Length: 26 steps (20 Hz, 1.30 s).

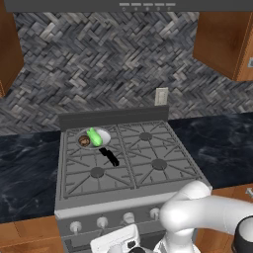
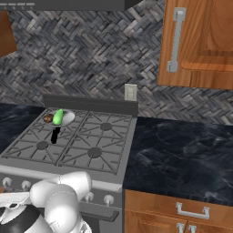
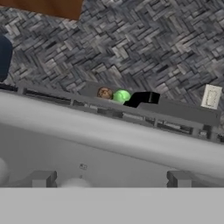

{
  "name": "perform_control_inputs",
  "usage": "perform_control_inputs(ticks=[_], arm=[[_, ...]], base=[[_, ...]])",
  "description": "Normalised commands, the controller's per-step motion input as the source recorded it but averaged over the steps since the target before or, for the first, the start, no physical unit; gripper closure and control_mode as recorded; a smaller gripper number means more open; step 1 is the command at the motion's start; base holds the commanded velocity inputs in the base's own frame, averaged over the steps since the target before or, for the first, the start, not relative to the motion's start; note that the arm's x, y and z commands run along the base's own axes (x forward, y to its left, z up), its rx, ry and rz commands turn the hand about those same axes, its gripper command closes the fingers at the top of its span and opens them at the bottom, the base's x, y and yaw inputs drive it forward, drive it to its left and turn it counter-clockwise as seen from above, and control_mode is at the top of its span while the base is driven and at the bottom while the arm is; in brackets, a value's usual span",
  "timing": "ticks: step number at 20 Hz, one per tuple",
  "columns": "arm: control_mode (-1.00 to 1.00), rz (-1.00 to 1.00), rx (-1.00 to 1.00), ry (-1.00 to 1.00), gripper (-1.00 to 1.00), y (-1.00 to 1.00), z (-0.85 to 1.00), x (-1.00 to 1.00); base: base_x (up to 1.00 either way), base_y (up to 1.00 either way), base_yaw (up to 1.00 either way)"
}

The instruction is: Put the potato and corn in the pan. Then turn on the rear left burner and set the heat to medium.

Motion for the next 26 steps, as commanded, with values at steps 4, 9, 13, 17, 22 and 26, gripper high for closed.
perform_control_inputs(ticks=[4, 9, 13, 17, 22, 26], arm=[[-1.0, 0.02, 0.0, 0.0, -1.0, 0.0, -0.24, 0.01], [-1.0, 0.04, 0.01, 0.0, -1.0, 0.02, -0.3, 0.0], [-1.0, 0.04, 0.02, 0.0, -1.0, 0.0, -0.09, 0.08], [-1.0, 0.02, 0.05, 0.0, -1.0, 0.0, -0.01, 0.15], [-1.0, 0.0, 0.06, 0.0, -1.0, 0.0, 0.0, 0.17], [-1.0, 0.0, 0.0, 0.0, -1.0, 0.0, -0.07, 0.35]], base=[[0.0, 0.0, 0.0], [0.0, 0.0, 0.0], [0.0, 0.0, 0.0], [0.0, 0.0, 0.0], [0.0, 0.0, 0.0], [0.0, 0.0, 0.0]])
